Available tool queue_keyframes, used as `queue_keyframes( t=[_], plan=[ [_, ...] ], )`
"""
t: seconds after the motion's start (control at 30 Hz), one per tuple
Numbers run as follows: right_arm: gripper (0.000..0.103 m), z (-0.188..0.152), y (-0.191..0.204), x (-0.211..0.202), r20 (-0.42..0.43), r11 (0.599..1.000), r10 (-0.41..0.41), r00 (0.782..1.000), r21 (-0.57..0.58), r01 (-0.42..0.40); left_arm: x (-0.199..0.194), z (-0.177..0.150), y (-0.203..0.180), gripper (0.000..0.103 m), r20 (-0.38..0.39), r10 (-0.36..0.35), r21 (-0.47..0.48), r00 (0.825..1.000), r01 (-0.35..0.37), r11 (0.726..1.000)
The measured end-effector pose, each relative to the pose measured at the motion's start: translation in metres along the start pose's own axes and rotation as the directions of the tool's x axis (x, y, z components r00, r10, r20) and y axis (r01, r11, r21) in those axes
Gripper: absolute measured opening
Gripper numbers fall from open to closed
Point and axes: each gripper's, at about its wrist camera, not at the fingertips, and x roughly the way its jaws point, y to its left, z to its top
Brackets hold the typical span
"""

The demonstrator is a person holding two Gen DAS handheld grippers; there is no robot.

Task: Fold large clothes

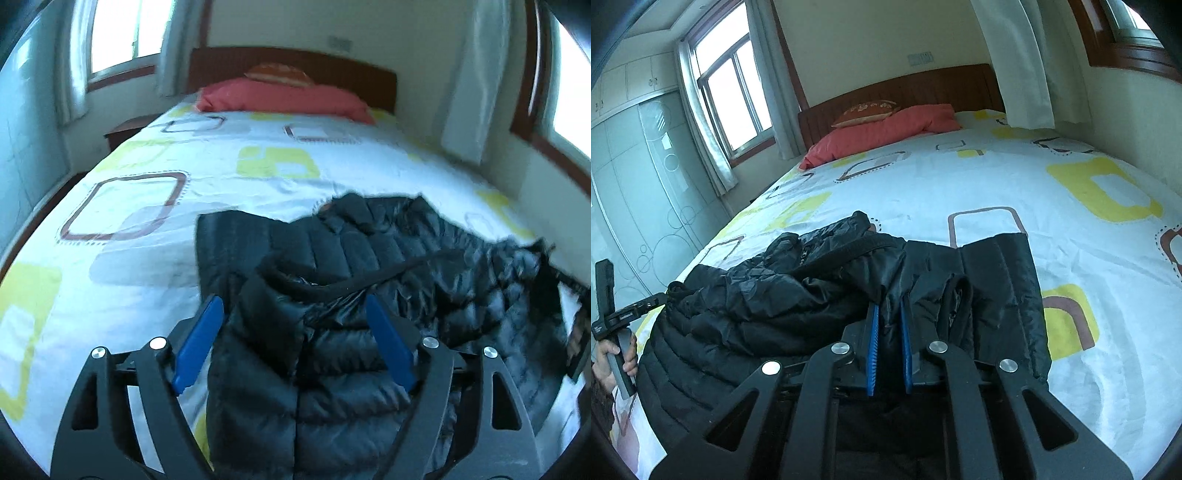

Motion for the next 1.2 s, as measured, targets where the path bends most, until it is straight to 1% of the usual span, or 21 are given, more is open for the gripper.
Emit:
queue_keyframes(
  t=[0.03, 0.07, 0.1, 0.17, 0.23, 0.33, 0.43, 0.53, 0.6, 0.63, 0.67, 0.73, 0.8, 0.87, 0.93, 1.0, 1.07, 1.1, 1.13, 1.17, 1.2],
  plan=[
    [0.011, -0.001, -0.001, 0.001, -0.003, 1.0, 0.0, 1.0, 0.002, 0.0, 0.007, 0.001, -0.002, 0.067, -0.029, -0.007, 0.012, 1.0, 0.007, 1.0],
    [0.011, -0.003, -0.002, 0.0, -0.003, 1.0, -0.001, 1.0, 0.003, 0.001, 0.014, 0.0, -0.004, 0.041, -0.057, -0.005, 0.026, 0.998, 0.007, 1.0],
    [0.011, -0.003, -0.003, -0.001, -0.004, 1.0, 0.001, 1.0, 0.004, -0.001, 0.017, -0.001, -0.006, 0.033, -0.071, 0.026, 0.044, 0.997, -0.023, 0.999],
    [0.011, -0.003, -0.004, -0.004, 0.003, 1.0, 0.007, 1.0, 0.008, -0.007, 0.014, -0.003, -0.007, 0.021, -0.063, 0.021, 0.058, 0.998, -0.018, 0.998],
    [0.011, -0.002, -0.004, -0.01, 0.017, 1.0, 0.014, 1.0, 0.009, -0.014, 0.003, -0.004, -0.011, 0.018, -0.034, 0.03, 0.08, 0.999, -0.028, 0.996],
    [0.011, 0.008, -0.001, -0.018, 0.055, 1.0, 0.006, 0.998, -0.007, -0.006, -0.018, 0.005, -0.018, 0.016, 0.03, 0.044, 0.115, 0.999, -0.047, 0.992],
    [0.011, 0.025, -0.001, -0.013, 0.08, 1.0, -0.013, 0.997, -0.019, 0.015, -0.025, 0.027, -0.022, 0.015, 0.089, 0.052, 0.108, 0.995, -0.062, 0.992],
    [0.011, 0.057, 0.001, 0.011, 0.105, 0.998, -0.041, 0.994, -0.036, 0.045, -0.01, 0.056, -0.025, 0.015, 0.12, 0.099, 0.09, 0.988, -0.11, 0.99],
    [0.011, 0.072, 0.002, 0.03, 0.105, 0.996, -0.065, 0.992, -0.046, 0.07, 0.007, 0.073, -0.022, 0.015, 0.118, 0.13, 0.062, 0.984, -0.138, 0.988],
    [0.011, 0.08, 0.002, 0.046, 0.098, 0.995, -0.085, 0.992, -0.045, 0.089, 0.019, 0.082, -0.021, 0.015, 0.114, 0.147, 0.044, 0.983, -0.153, 0.987],
    [0.011, 0.084, 0.0, 0.057, 0.09, 0.994, -0.098, 0.991, -0.04, 0.102, 0.035, 0.091, -0.02, 0.015, 0.106, 0.17, 0.025, 0.98, -0.174, 0.984],
    [0.011, 0.089, -0.005, 0.088, 0.054, 0.99, -0.137, 0.989, -0.027, 0.138, 0.059, 0.1, -0.018, 0.015, 0.091, 0.206, 0.004, 0.974, -0.207, 0.978],
    [0.011, 0.086, -0.01, 0.11, 0.012, 0.985, -0.173, 0.985, -0.025, 0.173, 0.088, 0.104, -0.021, 0.015, 0.063, 0.252, 0.013, 0.966, -0.254, 0.967],
    [0.011, 0.082, -0.017, 0.132, -0.044, 0.978, -0.209, 0.977, -0.016, 0.209, 0.119, 0.1, -0.023, 0.015, 0.014, 0.29, 0.034, 0.957, -0.29, 0.956],
    [0.011, 0.077, -0.025, 0.149, -0.114, 0.971, -0.238, 0.964, 0.003, 0.24, 0.139, 0.096, -0.024, 0.015, -0.029, 0.315, 0.056, 0.949, -0.313, 0.948],
    [0.012, 0.074, -0.031, 0.164, -0.175, 0.966, -0.252, 0.952, 0.012, 0.258, 0.16, 0.091, -0.024, 0.018, -0.089, 0.346, 0.077, 0.934, -0.34, 0.937],
    [0.014, 0.072, -0.029, 0.17, -0.198, 0.96, -0.275, 0.941, -0.007, 0.28, 0.172, 0.088, -0.022, 0.024, -0.126, 0.356, 0.084, 0.926, -0.347, 0.934],
    [0.018, 0.07, -0.028, 0.175, -0.223, 0.957, -0.288, 0.931, -0.02, 0.291, 0.176, 0.086, -0.02, 0.026, -0.146, 0.357, 0.085, 0.923, -0.347, 0.934],
    [0.02, 0.071, -0.028, 0.178, -0.242, 0.955, -0.293, 0.925, -0.025, 0.296, 0.179, 0.085, -0.017, 0.028, -0.169, 0.351, 0.083, 0.921, -0.342, 0.936],
    [0.021, 0.071, -0.029, 0.177, -0.245, 0.954, -0.296, 0.923, -0.022, 0.3, 0.179, 0.086, -0.015, 0.03, -0.175, 0.347, 0.076, 0.921, -0.339, 0.938],
    [0.024, 0.072, -0.03, 0.173, -0.241, 0.955, -0.29, 0.926, -0.018, 0.295, 0.174, 0.087, -0.013, 0.032, -0.172, 0.337, 0.064, 0.926, -0.331, 0.942]
  ],
)
